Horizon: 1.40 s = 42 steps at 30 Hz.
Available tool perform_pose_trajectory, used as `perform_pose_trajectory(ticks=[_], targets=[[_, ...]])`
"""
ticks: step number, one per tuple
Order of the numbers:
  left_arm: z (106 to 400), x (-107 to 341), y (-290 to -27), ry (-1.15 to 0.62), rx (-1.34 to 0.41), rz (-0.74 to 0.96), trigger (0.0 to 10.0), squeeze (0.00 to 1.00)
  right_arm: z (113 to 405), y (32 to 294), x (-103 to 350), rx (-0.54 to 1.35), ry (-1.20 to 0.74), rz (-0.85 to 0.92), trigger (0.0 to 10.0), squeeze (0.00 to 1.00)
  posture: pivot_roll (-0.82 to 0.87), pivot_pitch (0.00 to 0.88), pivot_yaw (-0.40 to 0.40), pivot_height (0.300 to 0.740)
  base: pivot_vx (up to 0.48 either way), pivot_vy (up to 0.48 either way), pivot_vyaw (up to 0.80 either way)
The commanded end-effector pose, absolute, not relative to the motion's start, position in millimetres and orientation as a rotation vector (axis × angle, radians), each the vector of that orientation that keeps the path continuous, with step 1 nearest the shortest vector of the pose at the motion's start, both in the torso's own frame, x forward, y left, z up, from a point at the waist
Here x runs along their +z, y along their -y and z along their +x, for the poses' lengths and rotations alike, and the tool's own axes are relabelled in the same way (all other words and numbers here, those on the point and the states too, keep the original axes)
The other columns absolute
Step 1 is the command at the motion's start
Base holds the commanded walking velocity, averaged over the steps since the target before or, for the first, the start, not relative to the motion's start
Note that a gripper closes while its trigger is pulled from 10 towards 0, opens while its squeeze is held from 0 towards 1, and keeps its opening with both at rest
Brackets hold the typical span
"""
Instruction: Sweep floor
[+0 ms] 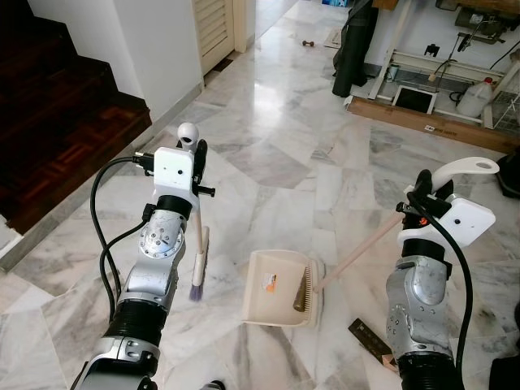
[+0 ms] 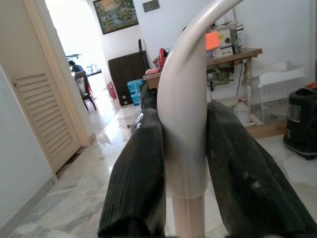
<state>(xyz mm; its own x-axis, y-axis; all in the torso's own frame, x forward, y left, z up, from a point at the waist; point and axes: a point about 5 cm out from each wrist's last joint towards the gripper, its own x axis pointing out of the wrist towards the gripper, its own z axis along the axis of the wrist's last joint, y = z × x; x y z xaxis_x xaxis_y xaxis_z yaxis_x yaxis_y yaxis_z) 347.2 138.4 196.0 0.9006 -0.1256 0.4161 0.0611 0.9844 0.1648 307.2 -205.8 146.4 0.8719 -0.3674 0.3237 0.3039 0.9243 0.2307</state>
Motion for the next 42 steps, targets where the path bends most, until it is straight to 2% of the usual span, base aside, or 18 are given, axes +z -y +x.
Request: perform_pose_trajectory(ticks=[1,33,42], targets=[[347.0,203.2,-138.1,0.474,-0.097,0.149,10.0,0.00,306.8,207.5,162.9,-0.353,0.449,0.186,10.0,0.00,0.07,0.007,-0.019,0.740,0.000,0.480,0.80],[343.9,200.9,-139.2,0.456,-0.083,0.151,10.0,0.00,307.2,206.3,162.2,-0.354,0.438,0.210,10.0,0.00,0.08,0.065,-0.029,0.740,0.000,0.011,0.80],[342.7,200.1,-140.2,0.452,-0.079,0.146,10.0,0.00,307.6,204.9,159.5,-0.344,0.423,0.248,10.0,0.00,0.08,0.072,-0.027,0.740,0.000,0.000,0.00]])
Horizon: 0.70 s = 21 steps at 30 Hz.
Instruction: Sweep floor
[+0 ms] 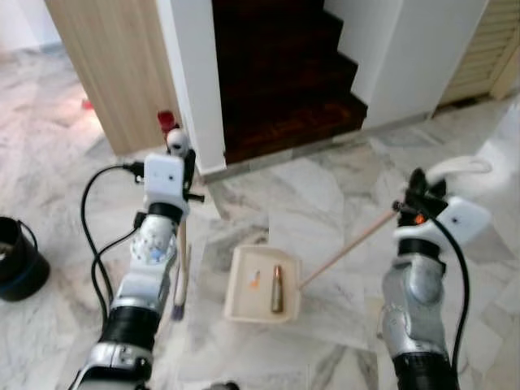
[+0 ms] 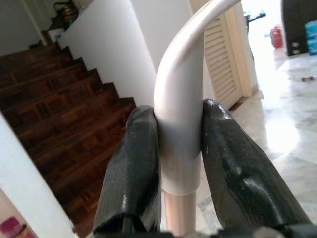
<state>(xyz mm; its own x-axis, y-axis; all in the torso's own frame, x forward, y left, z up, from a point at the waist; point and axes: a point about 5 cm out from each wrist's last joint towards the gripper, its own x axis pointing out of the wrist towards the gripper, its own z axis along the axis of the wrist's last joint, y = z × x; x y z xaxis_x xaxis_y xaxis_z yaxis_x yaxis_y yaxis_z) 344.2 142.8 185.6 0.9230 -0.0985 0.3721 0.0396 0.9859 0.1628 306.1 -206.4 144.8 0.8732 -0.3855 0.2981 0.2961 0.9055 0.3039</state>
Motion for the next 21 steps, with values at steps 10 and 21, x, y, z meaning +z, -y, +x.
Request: perform_pose_trajectory(ticks=[10,21], targets=[[342.5,201.6,-141.7,0.452,-0.080,0.152,10.0,0.00,308.3,203.4,154.5,-0.351,0.394,0.309,10.0,0.00,0.09,0.085,-0.023,0.740,0.000,0.000,0.00],[341.9,202.7,-141.8,0.453,-0.083,0.155,10.0,0.00,308.5,202.2,153.5,-0.348,0.387,0.337,10.0,0.00,0.10,0.091,-0.020,0.740,0.000,0.022,0.00]])
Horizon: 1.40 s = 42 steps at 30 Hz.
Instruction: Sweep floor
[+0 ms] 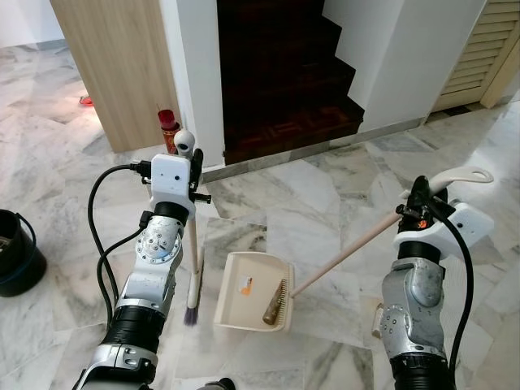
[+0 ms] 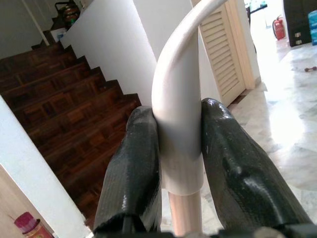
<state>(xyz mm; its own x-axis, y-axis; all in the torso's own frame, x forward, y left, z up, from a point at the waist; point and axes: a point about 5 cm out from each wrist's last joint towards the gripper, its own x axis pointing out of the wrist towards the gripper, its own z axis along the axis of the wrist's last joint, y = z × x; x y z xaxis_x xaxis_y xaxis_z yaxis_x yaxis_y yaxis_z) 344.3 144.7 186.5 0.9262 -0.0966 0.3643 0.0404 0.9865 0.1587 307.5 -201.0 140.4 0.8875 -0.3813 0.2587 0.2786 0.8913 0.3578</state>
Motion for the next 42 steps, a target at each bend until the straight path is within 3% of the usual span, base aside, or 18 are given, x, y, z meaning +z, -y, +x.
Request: perform_pose_trajectory(ticks=[1,42], targets=[[341.8,202.6,-141.8,0.452,-0.083,0.156,10.0,0.00,308.3,202.4,153.4,-0.349,0.387,0.337,10.0,0.00,0.09,0.089,-0.020,0.740,0.000,0.255,0.00],[339.9,203.2,-145.4,0.453,-0.076,0.166,10.0,0.00,311.1,198.0,155.2,-0.305,0.384,0.345,10.0,0.00,0.10,0.069,-0.025,0.740,0.000,0.316,0.00]])
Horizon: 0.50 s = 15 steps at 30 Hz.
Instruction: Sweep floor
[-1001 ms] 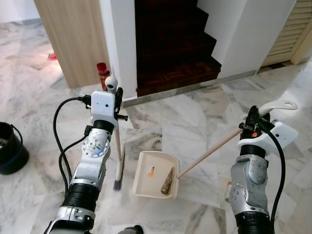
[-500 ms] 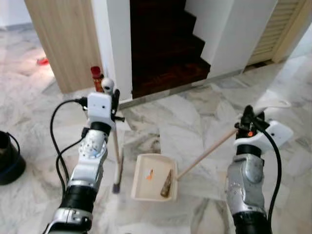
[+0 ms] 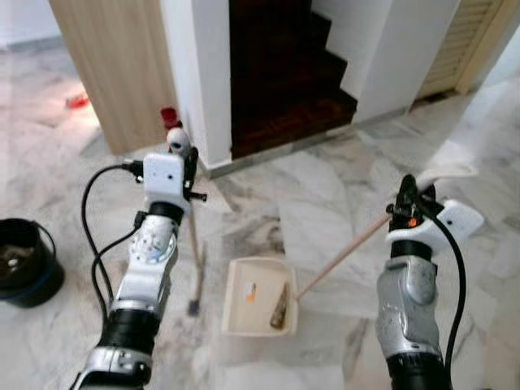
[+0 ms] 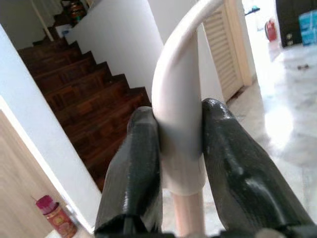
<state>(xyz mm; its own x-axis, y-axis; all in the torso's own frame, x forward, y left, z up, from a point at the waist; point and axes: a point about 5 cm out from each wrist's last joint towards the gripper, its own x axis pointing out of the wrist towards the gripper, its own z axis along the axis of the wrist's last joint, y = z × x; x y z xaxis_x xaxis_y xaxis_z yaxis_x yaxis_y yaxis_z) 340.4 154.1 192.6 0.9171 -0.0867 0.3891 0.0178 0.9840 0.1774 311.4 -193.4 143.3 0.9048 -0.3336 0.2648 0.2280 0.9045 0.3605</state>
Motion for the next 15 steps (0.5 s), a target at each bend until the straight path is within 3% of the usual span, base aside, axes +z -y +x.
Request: perform_pose_trajectory(ticks=[1,6,13,15], targets=[[339.9,203.3,-145.6,0.453,-0.075,0.167,10.0,0.00,311.1,198.0,155.1,-0.305,0.383,0.344,10.0,0.00,0.10,0.071,-0.025,0.740,0.000,0.330,0.00],[339.9,203.1,-146.8,0.450,-0.072,0.167,10.0,0.00,310.1,197.7,155.0,-0.307,0.380,0.312,10.0,0.00,0.10,0.076,-0.026,0.740,0.000,0.331,0.00],[339.6,203.0,-145.9,0.449,-0.071,0.166,10.0,0.00,311.2,196.0,156.7,-0.293,0.383,0.313,10.0,0.00,0.10,0.075,-0.027,0.740,0.000,0.333,0.69],[339.7,202.9,-145.6,0.447,-0.072,0.165,10.0,0.00,311.7,195.7,156.9,-0.291,0.383,0.321,10.0,0.00,0.10,0.079,-0.027,0.740,0.000,0.334,0.00]])
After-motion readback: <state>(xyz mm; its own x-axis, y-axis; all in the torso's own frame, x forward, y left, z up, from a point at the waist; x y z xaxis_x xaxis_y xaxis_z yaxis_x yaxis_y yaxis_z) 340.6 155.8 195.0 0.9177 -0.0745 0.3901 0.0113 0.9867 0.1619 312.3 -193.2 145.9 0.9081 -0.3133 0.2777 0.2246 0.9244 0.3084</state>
